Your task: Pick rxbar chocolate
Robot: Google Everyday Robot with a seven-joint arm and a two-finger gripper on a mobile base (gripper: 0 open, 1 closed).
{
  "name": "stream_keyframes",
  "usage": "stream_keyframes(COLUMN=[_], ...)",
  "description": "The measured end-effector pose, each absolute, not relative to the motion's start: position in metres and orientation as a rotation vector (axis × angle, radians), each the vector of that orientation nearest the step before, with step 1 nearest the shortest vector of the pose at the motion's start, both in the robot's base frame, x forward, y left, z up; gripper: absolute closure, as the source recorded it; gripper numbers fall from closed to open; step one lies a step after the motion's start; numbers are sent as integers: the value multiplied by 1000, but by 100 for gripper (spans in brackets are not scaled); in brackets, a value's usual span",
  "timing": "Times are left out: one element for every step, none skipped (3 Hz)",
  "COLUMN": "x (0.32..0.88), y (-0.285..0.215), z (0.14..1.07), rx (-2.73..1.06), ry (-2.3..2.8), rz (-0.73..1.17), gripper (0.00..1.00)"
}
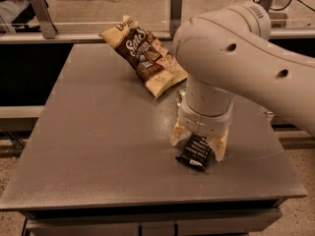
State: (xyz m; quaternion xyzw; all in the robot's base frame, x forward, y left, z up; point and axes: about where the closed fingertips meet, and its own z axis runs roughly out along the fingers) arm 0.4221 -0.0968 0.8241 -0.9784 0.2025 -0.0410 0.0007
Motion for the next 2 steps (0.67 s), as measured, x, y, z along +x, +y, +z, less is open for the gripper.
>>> stream_keyframes(x=[422, 422], y=[-97, -97], z=[824, 828], rx=[-3079, -3079], ry=[627, 627], rz=[-124, -124], gripper=[62, 87])
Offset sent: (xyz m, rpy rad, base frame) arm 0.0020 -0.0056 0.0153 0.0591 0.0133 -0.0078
